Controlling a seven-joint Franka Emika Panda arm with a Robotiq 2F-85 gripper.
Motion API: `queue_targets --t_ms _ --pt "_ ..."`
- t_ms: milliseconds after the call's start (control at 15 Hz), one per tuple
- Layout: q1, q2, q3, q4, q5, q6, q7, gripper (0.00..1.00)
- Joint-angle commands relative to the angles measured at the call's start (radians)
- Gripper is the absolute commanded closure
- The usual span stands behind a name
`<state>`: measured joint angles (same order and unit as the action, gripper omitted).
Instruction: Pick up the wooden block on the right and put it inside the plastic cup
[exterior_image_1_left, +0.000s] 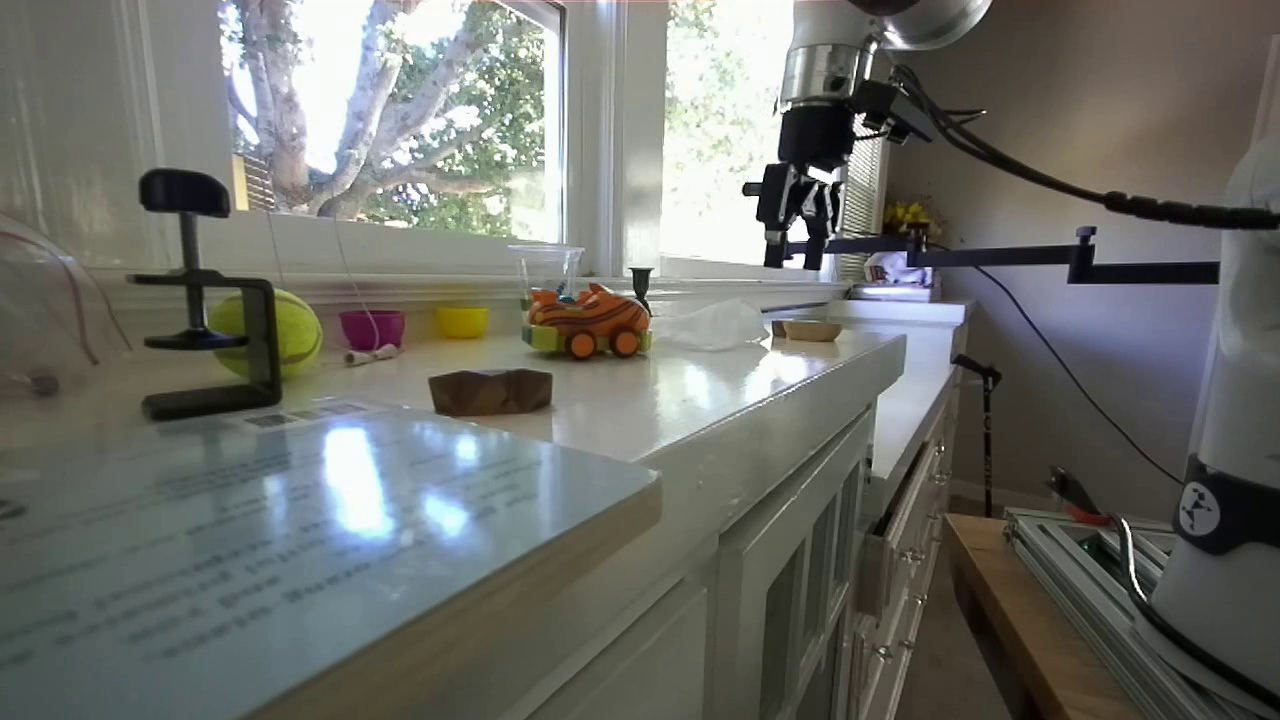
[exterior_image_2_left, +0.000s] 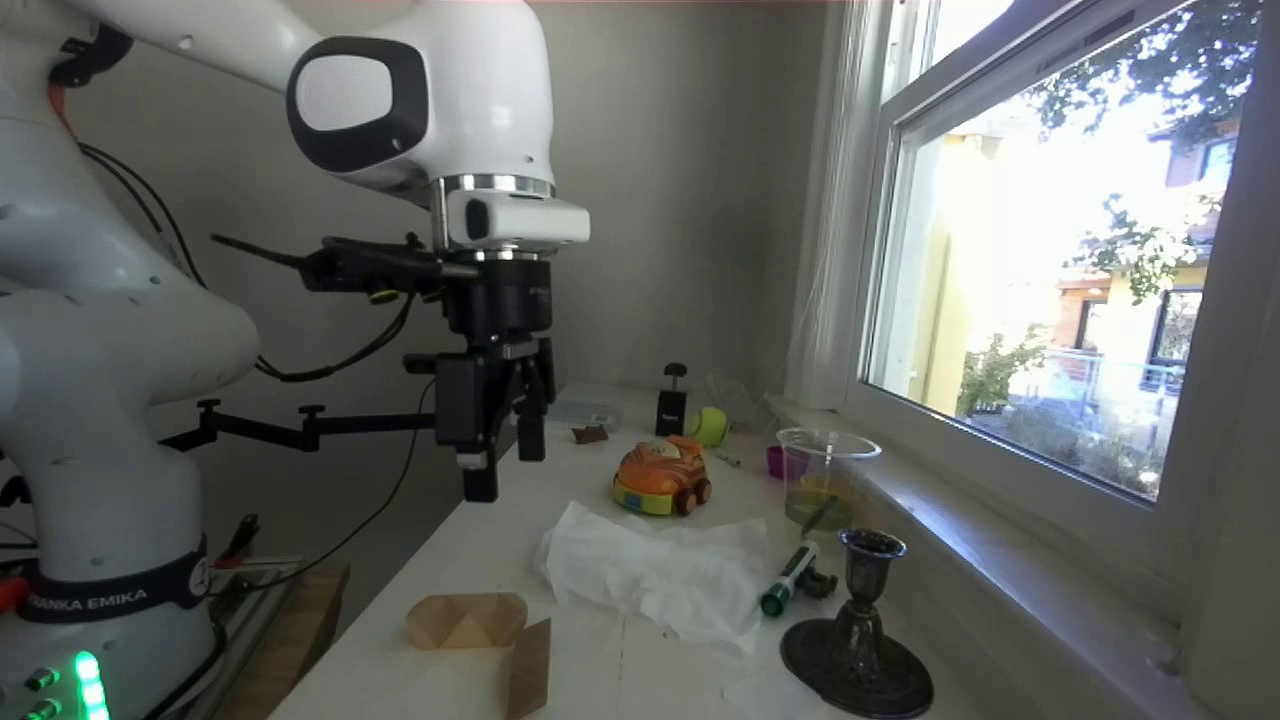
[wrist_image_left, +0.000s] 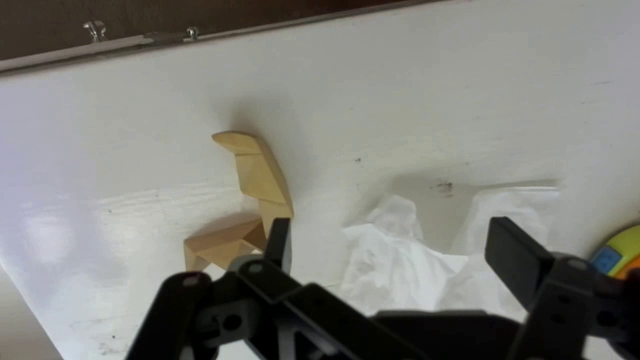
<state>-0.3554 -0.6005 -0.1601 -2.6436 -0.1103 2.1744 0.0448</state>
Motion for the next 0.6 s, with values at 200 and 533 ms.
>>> queue_targets --t_ms 200,533 --pt "-0.028 -0.077 -0.172 -0.067 0.071 -0.041 -0.055 0.00" --pt "0.014 -0.039 -0.256 -0.008 0.121 -0.171 -0.235 0.00"
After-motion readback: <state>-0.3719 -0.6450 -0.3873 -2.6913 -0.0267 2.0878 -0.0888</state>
